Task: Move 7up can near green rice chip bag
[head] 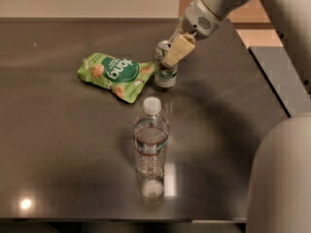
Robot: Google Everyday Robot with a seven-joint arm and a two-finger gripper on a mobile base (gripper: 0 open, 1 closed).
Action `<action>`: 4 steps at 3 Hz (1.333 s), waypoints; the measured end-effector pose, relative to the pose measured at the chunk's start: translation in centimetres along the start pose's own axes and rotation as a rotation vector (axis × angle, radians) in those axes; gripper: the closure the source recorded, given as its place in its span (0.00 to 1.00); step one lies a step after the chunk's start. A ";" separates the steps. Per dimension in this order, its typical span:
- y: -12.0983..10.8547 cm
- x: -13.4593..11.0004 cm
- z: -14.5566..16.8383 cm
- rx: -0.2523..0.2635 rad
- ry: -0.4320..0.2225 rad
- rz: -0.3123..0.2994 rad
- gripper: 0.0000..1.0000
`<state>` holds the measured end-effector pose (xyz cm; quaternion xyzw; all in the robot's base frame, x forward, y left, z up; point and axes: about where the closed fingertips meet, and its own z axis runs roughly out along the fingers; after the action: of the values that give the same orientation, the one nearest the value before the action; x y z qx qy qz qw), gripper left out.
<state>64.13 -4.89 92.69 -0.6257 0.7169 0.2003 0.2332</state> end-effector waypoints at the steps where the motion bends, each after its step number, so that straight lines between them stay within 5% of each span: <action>1: 0.2 -0.5 1.1 -0.013 0.023 -0.024 0.81; 4: -0.4 -0.3 1.9 -0.007 0.035 -0.039 0.12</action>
Offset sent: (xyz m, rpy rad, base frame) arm -0.0035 0.0055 -0.0096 -0.0743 -0.0001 0.0565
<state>64.70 -3.64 91.34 -0.6438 0.7079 0.1874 0.2221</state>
